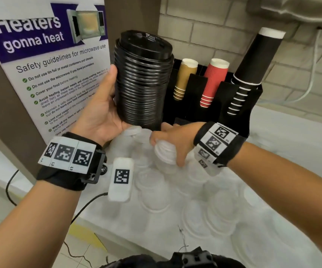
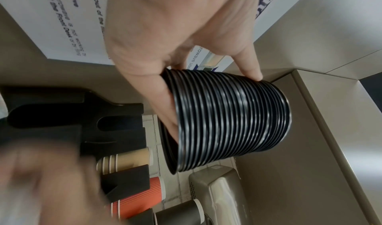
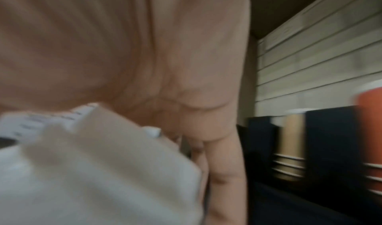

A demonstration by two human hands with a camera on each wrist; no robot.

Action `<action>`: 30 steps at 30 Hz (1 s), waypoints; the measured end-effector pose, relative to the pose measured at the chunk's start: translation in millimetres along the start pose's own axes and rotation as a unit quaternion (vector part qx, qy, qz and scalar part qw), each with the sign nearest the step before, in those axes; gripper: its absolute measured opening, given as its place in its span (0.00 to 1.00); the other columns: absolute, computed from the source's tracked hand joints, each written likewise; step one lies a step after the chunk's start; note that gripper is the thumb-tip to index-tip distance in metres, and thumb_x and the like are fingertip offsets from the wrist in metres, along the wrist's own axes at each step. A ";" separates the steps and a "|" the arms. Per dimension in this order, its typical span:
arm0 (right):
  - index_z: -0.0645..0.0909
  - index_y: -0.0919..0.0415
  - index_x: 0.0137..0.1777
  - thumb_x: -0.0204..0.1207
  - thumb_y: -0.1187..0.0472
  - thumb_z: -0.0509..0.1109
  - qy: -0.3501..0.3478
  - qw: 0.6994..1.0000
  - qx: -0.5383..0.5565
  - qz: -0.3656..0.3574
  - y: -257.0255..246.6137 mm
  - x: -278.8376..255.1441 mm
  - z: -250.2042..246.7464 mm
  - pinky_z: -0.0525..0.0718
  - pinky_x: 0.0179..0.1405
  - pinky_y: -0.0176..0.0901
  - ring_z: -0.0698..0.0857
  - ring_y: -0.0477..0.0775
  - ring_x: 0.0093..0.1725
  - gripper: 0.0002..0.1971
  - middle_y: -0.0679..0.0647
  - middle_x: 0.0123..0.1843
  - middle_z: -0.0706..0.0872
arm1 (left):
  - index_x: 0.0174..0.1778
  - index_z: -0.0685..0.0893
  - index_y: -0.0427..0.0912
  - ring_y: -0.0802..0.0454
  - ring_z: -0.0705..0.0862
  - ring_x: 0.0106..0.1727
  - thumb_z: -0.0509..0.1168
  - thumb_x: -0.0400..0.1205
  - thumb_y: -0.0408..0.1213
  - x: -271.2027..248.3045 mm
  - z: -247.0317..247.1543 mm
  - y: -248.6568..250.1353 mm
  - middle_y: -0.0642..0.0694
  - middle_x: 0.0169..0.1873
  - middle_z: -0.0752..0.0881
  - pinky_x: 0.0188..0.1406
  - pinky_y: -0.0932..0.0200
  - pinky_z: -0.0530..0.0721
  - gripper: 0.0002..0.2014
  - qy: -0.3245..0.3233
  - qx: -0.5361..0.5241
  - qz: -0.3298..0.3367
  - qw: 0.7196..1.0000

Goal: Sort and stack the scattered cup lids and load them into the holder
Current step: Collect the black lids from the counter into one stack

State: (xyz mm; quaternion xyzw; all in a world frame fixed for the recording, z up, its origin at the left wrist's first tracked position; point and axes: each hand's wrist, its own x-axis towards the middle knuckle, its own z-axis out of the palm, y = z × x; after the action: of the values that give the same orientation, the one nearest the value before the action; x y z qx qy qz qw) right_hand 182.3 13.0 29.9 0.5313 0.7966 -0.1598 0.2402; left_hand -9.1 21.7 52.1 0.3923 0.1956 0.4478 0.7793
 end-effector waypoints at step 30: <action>0.78 0.58 0.69 0.64 0.60 0.83 0.104 0.975 0.111 -0.163 -39.4 15.4 47.9 0.73 0.69 0.40 0.75 0.51 0.68 0.32 0.55 0.68 0.77 | 0.74 0.77 0.44 0.41 0.83 0.68 0.64 0.75 0.60 -20.7 -34.3 -27.9 0.41 0.71 0.81 0.52 0.45 0.88 0.34 0.050 -0.019 -0.018 0.998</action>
State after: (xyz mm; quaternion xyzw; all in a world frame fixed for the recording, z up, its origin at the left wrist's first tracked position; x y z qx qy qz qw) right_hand 151.1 -14.7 -18.6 0.4310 0.8705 -0.2282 0.0664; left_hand -27.2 10.9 8.1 0.3509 0.2329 0.4560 0.7840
